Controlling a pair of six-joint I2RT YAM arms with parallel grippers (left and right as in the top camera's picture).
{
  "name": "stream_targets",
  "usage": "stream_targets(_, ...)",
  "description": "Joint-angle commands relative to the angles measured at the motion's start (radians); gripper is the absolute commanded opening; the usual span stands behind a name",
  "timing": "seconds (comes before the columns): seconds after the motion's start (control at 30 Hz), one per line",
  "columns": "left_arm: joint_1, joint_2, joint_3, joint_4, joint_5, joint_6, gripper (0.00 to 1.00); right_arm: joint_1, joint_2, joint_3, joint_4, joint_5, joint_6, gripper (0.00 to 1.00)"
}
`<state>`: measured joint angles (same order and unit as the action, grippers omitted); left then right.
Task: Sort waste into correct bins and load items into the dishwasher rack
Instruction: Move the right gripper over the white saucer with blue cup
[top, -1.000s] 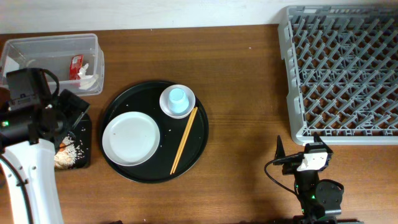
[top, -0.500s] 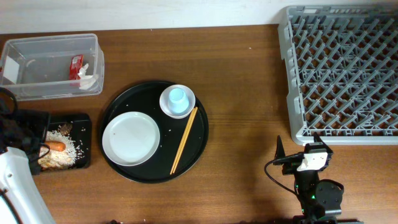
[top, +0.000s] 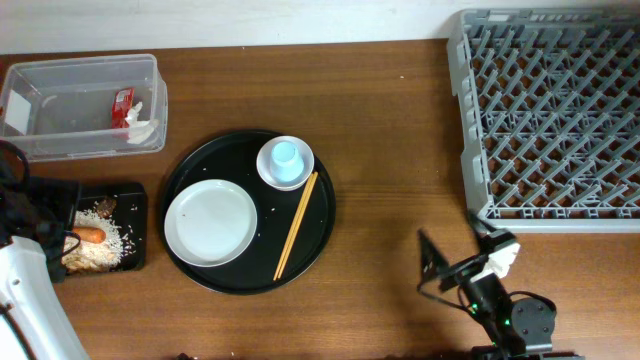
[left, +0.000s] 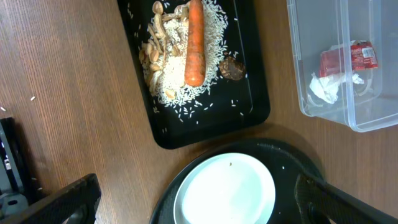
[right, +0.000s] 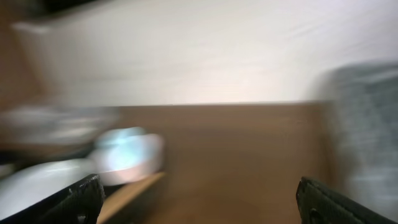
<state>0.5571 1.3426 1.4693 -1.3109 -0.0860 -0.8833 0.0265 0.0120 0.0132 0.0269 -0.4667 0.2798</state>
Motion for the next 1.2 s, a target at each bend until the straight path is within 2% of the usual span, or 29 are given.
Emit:
stream_targets(0.0, 0.004, -0.007, 0.002, -0.004, -0.005, -0.01, 0.99, 0.006, -0.008, -0.008, 0.011, -0.353, 0.261, 0.98)
stream_targets(0.07, 0.004, -0.007, 0.002, -0.004, -0.005, -0.01, 0.99, 0.006, -0.008, -0.008, 0.067, -0.35, 0.276, 0.98)
stream_targets(0.2, 0.004, -0.007, 0.002, -0.004, -0.005, -0.01, 0.99, 0.006, -0.008, -0.006, 0.308, -0.312, 0.462, 0.98)
stream_targets(0.27, 0.004, -0.007, 0.002, -0.004, -0.005, -0.01, 0.99, 0.006, -0.008, 0.015, 0.34, -0.227, 0.547, 0.98)
stream_targets(0.37, 0.004, -0.007, 0.002, -0.004, -0.005, -0.01, 0.99, 0.006, 0.008, 0.1, 0.341, -0.143, 0.548, 0.98)
stream_targets(0.5, 0.004, -0.007, 0.002, -0.004, -0.005, -0.01, 0.99, 0.006, 0.089, 0.241, 0.311, -0.126, 0.478, 0.98)
stream_targets(0.7, 0.004, -0.007, 0.002, -0.004, -0.005, -0.01, 0.99, 0.006, 0.415, 0.573, 0.148, -0.25, 0.312, 0.98)
stream_targets(0.8, 0.004, -0.007, 0.002, -0.004, -0.005, -0.01, 0.99, 0.011, 0.67, 0.812, -0.004, -0.401, 0.166, 0.98)
stream_targets(0.9, 0.004, -0.007, 0.002, -0.004, -0.005, -0.01, 0.99, 0.078, 0.874, 1.003, -0.192, -0.414, 0.013, 0.98)
stream_targets(0.93, 0.004, -0.007, 0.002, -0.004, -0.005, -0.01, 0.99, 0.114, 0.93, 1.056, -0.256, -0.391, -0.042, 0.98)
stream_targets(1.03, 0.004, -0.007, 0.002, -0.004, -0.005, -0.01, 0.99, 0.3, 1.148, 1.231, -0.497, -0.142, -0.209, 0.98)
stream_targets(1.17, 0.004, -0.007, 0.002, -0.004, -0.005, -0.01, 0.99, 0.519, 1.394, 1.371, -0.632, 0.219, -0.254, 0.98)
